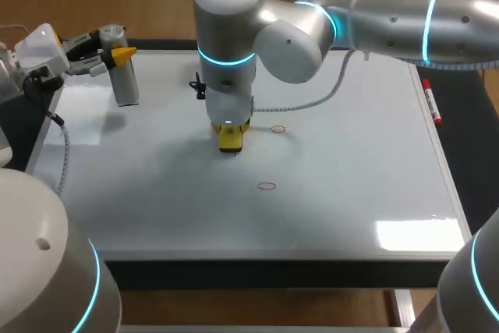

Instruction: Pick up the inspection probe, press it on each red-marked spot on the whiteboard one by one, put down the probe, pick up the eraser, and wipe off all the red marks.

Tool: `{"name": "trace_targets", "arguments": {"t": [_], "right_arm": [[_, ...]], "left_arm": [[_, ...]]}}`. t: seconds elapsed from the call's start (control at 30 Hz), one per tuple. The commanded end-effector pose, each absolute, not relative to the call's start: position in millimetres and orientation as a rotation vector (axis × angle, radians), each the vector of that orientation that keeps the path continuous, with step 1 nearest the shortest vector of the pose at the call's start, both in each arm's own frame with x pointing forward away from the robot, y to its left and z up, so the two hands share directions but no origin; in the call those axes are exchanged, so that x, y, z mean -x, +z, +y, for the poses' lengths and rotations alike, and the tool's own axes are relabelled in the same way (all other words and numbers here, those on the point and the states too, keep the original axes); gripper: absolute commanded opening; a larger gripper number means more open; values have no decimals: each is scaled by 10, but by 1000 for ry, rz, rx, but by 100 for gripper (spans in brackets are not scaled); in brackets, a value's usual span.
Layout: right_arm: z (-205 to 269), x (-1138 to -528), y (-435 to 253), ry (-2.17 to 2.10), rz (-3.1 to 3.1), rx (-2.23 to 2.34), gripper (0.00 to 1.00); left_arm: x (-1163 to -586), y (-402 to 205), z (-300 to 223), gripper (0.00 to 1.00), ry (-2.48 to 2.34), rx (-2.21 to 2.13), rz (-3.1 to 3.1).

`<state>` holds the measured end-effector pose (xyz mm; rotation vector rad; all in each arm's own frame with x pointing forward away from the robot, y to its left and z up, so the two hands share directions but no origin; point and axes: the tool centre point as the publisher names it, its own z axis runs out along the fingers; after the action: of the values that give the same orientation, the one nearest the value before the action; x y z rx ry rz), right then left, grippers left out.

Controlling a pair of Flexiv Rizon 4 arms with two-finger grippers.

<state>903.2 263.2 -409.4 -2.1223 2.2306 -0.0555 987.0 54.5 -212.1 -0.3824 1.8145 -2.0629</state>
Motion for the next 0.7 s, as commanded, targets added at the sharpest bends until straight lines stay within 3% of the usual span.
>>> {"name": "trace_targets", "arguments": {"t": [0.03,0.27,0.7], "right_arm": [[2543,-9075,-3977,-54,2221,2121,0],[2212,-9336,-3826,-64,2288,2008,0],[1167,-9813,-3766,-55,2549,1676,0]], "left_arm": [[-9864,-2113,544,0,-2063,382,1813],[-9864,-2113,544,0,-2063,382,1813],[-9864,-2113,544,0,-2063,382,1813]]}}
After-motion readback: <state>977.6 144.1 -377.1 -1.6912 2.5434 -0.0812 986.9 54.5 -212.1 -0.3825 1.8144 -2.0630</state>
